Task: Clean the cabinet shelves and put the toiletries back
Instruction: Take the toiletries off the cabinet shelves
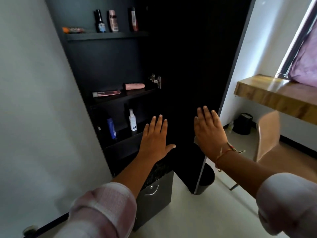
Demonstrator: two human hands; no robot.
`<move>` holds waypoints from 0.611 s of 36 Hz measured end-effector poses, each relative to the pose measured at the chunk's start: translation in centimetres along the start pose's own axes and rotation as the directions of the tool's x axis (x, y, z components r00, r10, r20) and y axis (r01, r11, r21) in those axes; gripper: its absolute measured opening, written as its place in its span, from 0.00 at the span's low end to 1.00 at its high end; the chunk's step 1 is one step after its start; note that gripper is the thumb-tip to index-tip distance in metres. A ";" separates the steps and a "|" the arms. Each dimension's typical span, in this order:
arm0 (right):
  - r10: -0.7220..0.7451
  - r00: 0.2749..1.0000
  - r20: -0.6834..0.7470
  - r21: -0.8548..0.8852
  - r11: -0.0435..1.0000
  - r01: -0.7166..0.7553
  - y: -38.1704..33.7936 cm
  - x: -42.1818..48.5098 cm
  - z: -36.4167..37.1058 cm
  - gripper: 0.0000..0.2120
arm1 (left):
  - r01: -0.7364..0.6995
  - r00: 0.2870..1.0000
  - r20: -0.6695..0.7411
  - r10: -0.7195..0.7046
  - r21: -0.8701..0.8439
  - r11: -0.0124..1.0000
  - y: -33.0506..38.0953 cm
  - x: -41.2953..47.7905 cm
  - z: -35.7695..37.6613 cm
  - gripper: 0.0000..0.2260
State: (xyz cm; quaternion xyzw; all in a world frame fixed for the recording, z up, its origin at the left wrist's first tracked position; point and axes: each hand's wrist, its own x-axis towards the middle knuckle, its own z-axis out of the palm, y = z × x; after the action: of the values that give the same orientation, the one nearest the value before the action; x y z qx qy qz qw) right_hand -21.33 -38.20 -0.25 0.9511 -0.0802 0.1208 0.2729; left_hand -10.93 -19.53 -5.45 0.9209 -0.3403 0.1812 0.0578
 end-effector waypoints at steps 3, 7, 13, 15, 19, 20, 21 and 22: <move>0.001 1.000 0.003 0.044 0.999 -0.001 1.3 0.8 1.3 0.35 | 0.017 1.000 0.018 -0.017 0.028 0.999 0.7 0.8 0.5 0.45; -0.043 0.999 0.010 0.066 0.997 0.043 2.6 1.7 2.9 0.40 | 0.048 0.998 0.044 -0.050 0.053 0.997 1.4 1.5 1.0 0.46; -0.096 0.994 -0.053 0.100 0.990 0.101 1.9 2.2 3.7 0.40 | 0.109 0.991 0.072 -0.116 0.084 0.990 1.7 1.6 1.5 0.46; -0.076 0.995 -0.069 0.132 0.988 0.084 1.5 2.3 3.7 0.40 | 0.128 0.987 0.080 -0.136 0.096 0.987 1.8 1.6 1.7 0.46; -0.050 0.994 -0.100 0.204 0.977 0.070 1.0 3.2 3.7 0.40 | 0.168 0.982 0.066 -0.177 0.132 0.977 1.4 1.4 1.6 0.46; -0.053 0.992 -0.111 0.218 0.973 0.076 0.8 3.4 3.7 0.40 | 0.176 0.981 0.062 -0.186 0.138 0.975 1.3 1.3 1.6 0.46; -0.057 0.991 -0.124 0.229 0.970 0.084 0.6 3.7 3.7 0.40 | 0.183 0.979 0.061 -0.193 0.143 0.973 1.0 1.1 1.6 0.46; -0.062 0.989 -0.133 0.239 0.967 0.093 0.3 3.9 3.6 0.40 | 0.191 0.978 0.059 -0.201 0.148 0.970 0.8 1.0 1.6 0.47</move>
State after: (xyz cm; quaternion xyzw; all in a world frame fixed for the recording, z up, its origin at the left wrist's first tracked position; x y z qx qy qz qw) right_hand -16.96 -40.77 -2.00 0.9704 -0.0104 0.1781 0.1628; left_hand -10.26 -21.11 -6.55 0.9579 -0.2358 0.1641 -0.0026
